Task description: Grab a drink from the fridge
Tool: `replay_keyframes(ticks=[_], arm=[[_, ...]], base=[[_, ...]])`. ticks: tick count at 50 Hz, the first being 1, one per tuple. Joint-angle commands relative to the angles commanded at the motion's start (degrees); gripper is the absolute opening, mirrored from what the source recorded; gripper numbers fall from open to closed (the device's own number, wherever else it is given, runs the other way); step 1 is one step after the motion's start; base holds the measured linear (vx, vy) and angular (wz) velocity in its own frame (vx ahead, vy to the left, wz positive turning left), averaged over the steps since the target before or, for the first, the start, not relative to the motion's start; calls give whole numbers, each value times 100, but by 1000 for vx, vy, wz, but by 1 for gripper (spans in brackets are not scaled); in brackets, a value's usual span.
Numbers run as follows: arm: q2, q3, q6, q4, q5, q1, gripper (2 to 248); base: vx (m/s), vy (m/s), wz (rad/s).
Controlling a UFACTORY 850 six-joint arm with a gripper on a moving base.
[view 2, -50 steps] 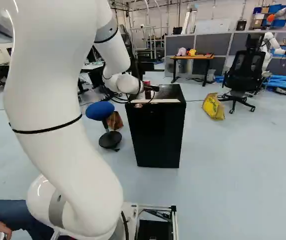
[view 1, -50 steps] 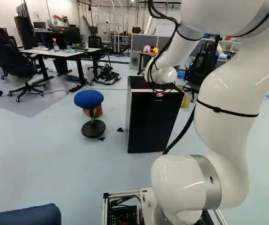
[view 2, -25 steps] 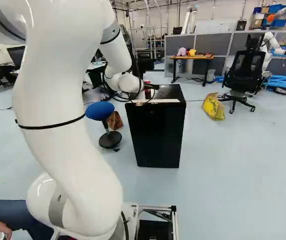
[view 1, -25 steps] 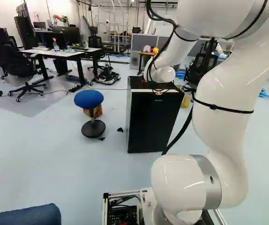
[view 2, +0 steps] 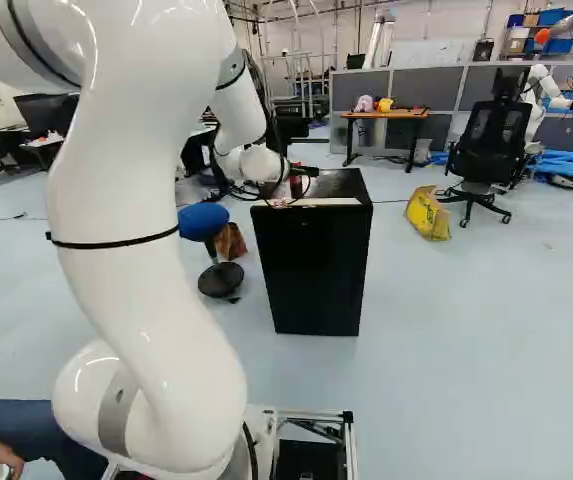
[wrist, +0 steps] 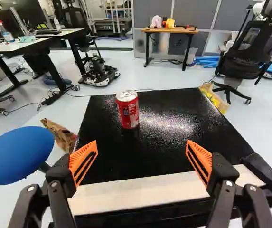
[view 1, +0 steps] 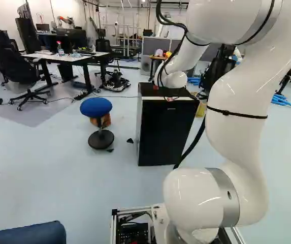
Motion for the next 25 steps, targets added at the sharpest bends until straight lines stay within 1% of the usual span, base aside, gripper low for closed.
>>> replay_keyframes(ticks=[25], arm=[[-361, -435, 0, 0, 0, 28, 247]], base=[[0, 0, 0]])
